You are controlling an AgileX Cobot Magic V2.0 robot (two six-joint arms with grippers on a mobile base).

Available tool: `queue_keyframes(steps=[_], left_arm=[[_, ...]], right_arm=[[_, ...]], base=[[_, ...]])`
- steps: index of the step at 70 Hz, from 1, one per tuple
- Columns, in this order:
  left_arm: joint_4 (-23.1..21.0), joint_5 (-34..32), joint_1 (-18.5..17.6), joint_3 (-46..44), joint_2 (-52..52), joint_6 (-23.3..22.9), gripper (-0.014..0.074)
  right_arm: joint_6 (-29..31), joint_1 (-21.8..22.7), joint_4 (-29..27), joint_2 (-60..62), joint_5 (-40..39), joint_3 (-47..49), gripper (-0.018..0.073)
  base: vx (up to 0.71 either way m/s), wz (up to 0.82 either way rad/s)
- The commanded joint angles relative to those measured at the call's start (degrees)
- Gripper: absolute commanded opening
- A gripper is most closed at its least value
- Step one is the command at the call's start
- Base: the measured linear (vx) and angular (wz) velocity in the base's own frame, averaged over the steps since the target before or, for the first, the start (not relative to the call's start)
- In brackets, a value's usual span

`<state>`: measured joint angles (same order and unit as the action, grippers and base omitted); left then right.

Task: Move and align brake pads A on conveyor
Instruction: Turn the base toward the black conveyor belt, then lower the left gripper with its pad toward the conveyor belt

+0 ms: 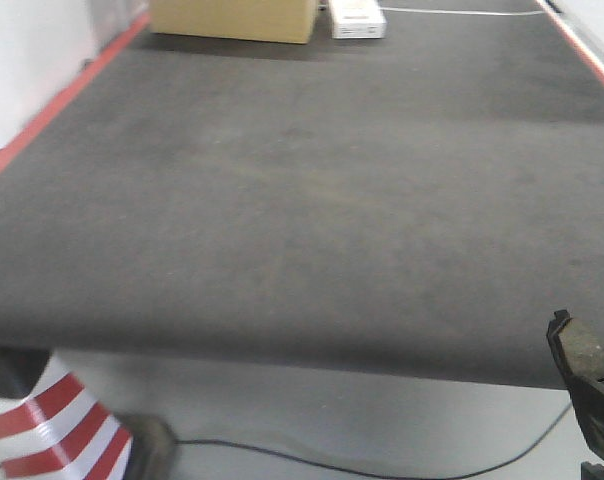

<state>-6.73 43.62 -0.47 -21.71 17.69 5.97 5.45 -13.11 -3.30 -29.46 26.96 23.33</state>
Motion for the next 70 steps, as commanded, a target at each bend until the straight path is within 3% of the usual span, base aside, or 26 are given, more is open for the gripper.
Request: queue_keyframes(steps=[1, 70], left_arm=[[-0.7, -4.8, -0.4, -1.6, 0.3, -0.2, 0.0157], [-0.7, -4.8, -0.4, -1.6, 0.3, -0.2, 0.0157]], right_arm=[[0.5, 0.1, 0.2, 0.0, -5.0, 1.8, 0.01], [0.5, 0.1, 0.2, 0.0, -5.0, 1.8, 0.01]], base=[[0.17, -0.4], [0.22, -0.13]])
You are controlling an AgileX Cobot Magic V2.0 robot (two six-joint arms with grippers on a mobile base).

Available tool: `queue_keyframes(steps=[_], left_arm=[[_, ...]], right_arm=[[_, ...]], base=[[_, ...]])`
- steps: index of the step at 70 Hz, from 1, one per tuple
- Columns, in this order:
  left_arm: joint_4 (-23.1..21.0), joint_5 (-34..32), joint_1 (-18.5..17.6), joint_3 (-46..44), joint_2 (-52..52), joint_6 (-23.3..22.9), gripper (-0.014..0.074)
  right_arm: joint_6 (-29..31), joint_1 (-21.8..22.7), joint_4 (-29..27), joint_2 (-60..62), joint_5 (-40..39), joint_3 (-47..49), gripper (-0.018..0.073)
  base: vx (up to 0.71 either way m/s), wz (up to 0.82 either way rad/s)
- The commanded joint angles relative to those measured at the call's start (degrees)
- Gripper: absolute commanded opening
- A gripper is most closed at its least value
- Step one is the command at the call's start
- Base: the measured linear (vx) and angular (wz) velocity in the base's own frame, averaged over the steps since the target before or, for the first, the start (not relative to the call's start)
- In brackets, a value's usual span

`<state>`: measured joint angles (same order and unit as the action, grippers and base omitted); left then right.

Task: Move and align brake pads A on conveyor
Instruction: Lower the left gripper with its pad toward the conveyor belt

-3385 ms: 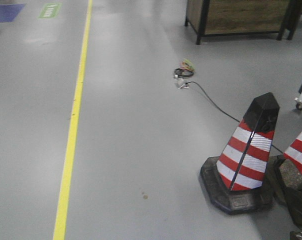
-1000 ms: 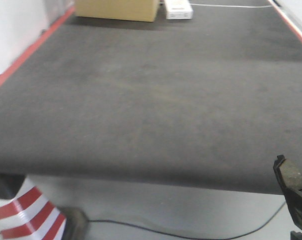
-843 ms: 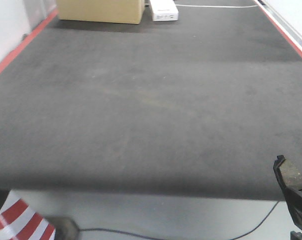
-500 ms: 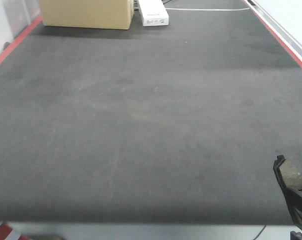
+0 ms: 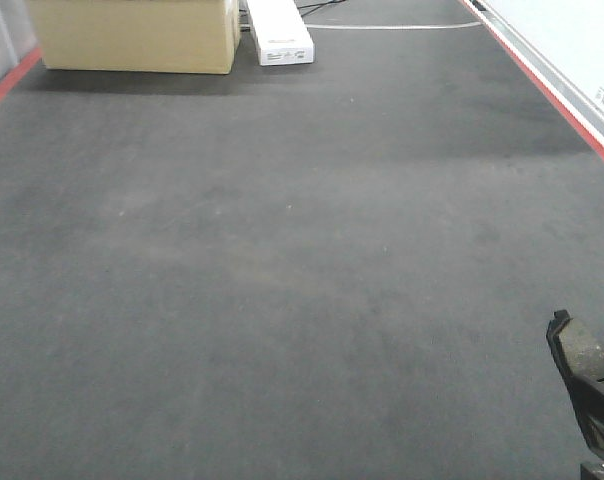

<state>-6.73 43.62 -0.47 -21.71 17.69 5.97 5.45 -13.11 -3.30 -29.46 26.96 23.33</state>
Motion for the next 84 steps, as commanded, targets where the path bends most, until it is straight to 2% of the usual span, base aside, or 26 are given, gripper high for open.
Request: queue_keyframes(steps=[1, 84], left_arm=[[-0.7, -4.8, -0.4, -1.6, 0.3, -0.2, 0.0157], [-0.7, -5.4, -0.4, -1.6, 0.3, -0.2, 0.0157]], right_arm=[[0.5, 0.1, 0.2, 0.0, -5.0, 1.8, 0.01], [0.5, 0.1, 0.2, 0.0, -5.0, 1.8, 0.01]], base=[[0.16, -0.07], [0.03, 0.0]])
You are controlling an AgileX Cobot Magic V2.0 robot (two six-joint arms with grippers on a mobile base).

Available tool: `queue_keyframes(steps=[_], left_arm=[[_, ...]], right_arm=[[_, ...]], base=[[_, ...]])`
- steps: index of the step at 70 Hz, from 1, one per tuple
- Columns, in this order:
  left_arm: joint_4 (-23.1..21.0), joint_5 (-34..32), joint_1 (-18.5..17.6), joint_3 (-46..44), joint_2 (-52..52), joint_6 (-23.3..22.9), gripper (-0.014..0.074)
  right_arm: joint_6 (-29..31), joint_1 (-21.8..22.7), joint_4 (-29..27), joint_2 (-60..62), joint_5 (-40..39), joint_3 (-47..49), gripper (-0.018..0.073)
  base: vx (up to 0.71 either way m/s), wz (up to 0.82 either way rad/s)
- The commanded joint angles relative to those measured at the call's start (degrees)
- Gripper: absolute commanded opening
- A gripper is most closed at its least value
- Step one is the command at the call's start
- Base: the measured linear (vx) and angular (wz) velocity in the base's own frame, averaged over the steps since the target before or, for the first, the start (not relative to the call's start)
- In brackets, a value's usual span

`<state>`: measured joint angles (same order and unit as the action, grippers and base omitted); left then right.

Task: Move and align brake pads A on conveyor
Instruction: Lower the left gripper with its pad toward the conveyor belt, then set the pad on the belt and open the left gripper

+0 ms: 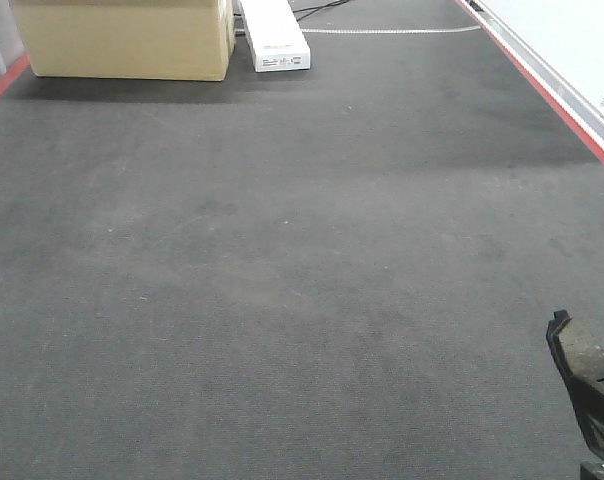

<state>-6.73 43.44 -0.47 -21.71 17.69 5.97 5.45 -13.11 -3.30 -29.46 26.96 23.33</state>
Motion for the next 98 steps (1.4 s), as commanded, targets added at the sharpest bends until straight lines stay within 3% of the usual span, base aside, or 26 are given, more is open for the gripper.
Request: queue_keyframes(steps=[1, 17, 32, 41, 56, 65, 71, 87, 98], left_arm=[[-0.7, -5.2, -0.4, -1.6, 0.3, -0.2, 0.0157], [-1.2, -6.7, -0.4, -1.6, 0.3, -0.2, 0.0157], [-8.0, -8.2, -0.4, -1.7, 1.0, 1.6, 0.0157], [-16.2, -11.1, -0.4, -2.5, 6.0, 11.6, 0.0157], [-37.0, -12.4, -0.4, -7.9, 21.0, 33.0, 0.0165], [-43.9, -12.6, -0.4, -11.5, 30.0, 41.3, 0.0167], [-44.3, -13.0, -0.4, -13.6, 35.9, 41.6, 0.0169], [-44.3, -12.1, -0.4, -17.3, 51.8, 32.5, 0.0175], [-44.3, -13.6, -2.7, -18.7, 59.7, 32.1, 0.0175]], right_arm=[[0.5, 0.1, 0.2, 0.0, -5.0, 1.8, 0.01], [0.5, 0.1, 0.2, 0.0, -5.0, 1.8, 0.01], [0.5, 0.1, 0.2, 0.0, -5.0, 1.8, 0.01], [0.5, 0.1, 0.2, 0.0, -5.0, 1.8, 0.01], [0.5, 0.1, 0.2, 0.0, -5.0, 1.8, 0.01], [0.5, 0.1, 0.2, 0.0, -5.0, 1.8, 0.01], [0.5, 0.1, 0.2, 0.0, -5.0, 1.8, 0.01], [0.5, 0.1, 0.2, 0.0, -5.0, 1.8, 0.01], [0.5, 0.1, 0.2, 0.0, -5.0, 1.8, 0.01]], base=[[0.0, 0.0], [0.0, 0.0], [0.0, 0.0], [0.0, 0.0], [0.0, 0.0], [0.0, 0.0], [0.0, 0.0], [0.0, 0.0], [0.0, 0.0]])
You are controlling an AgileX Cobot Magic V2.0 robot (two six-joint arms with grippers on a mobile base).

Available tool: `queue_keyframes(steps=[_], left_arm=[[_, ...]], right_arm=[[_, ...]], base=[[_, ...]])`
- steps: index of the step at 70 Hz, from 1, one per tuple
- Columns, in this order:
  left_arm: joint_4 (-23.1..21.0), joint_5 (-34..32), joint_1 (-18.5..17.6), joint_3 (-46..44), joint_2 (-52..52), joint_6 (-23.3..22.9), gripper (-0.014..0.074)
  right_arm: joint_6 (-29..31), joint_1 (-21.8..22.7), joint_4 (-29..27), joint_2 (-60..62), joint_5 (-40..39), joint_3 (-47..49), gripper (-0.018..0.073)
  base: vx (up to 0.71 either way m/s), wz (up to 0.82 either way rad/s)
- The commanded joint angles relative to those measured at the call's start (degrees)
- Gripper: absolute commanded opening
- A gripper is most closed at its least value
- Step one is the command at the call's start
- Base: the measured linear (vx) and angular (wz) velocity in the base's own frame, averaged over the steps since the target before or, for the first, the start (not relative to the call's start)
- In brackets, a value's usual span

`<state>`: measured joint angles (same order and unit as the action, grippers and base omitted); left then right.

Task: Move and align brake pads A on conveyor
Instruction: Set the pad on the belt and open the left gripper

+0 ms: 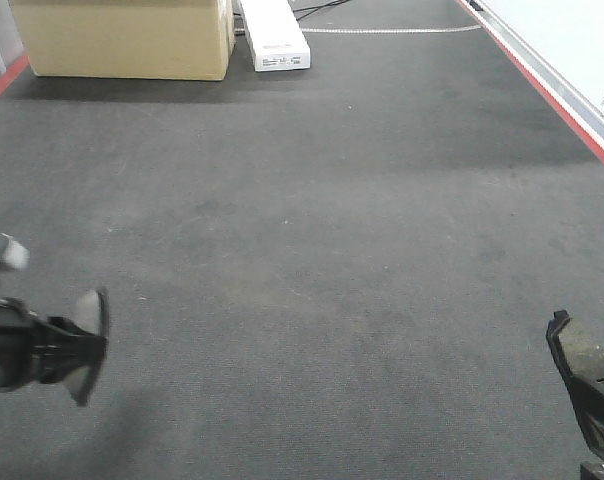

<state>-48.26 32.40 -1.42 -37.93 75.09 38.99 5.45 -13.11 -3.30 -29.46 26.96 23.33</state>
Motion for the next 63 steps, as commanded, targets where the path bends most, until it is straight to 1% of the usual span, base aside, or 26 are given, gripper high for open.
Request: queue_keyframes(steps=[1, 12, 23, 30, 36, 46, 54, 63], left_arm=[[-2.7, -2.9, -2.3, -2.6, 2.8, -0.9, 0.0175], [-2.7, -9.1, -5.0, -2.9, 8.3, -0.9, 0.0175], [-2.7, -12.3, -5.2, -2.9, 11.9, -4.0, 0.0179], [-2.7, -12.2, -5.2, -2.9, 13.6, -4.6, 0.019], [-2.7, -11.6, -5.2, -2.9, 14.7, -4.8, 0.022], [-2.6, -12.3, -5.2, -2.9, 14.9, -4.8, 0.031], [-2.5, -12.3, -5.2, -2.9, 14.9, -4.8, 0.0363], [-2.2, -12.2, -5.2, -2.9, 14.9, -4.7, 0.0378]], right_arm=[[0.5, 0.1, 0.2, 0.0, -5.0, 1.8, 0.01], [0.5, 0.1, 0.2, 0.0, -5.0, 1.8, 0.01], [0.5, 0.1, 0.2, 0.0, -5.0, 1.8, 0.01], [0.5, 0.1, 0.2, 0.0, -5.0, 1.8, 0.01], [0.5, 0.1, 0.2, 0.0, -5.0, 1.8, 0.01], [0.5, 0.1, 0.2, 0.0, -5.0, 1.8, 0.01], [0.5, 0.1, 0.2, 0.0, -5.0, 1.8, 0.01], [0.5, 0.1, 0.2, 0.0, -5.0, 1.8, 0.01]], base=[[0.0, 0.0], [0.0, 0.0], [0.0, 0.0], [0.0, 0.0], [0.0, 0.0], [0.0, 0.0], [0.0, 0.0], [0.0, 0.0]])
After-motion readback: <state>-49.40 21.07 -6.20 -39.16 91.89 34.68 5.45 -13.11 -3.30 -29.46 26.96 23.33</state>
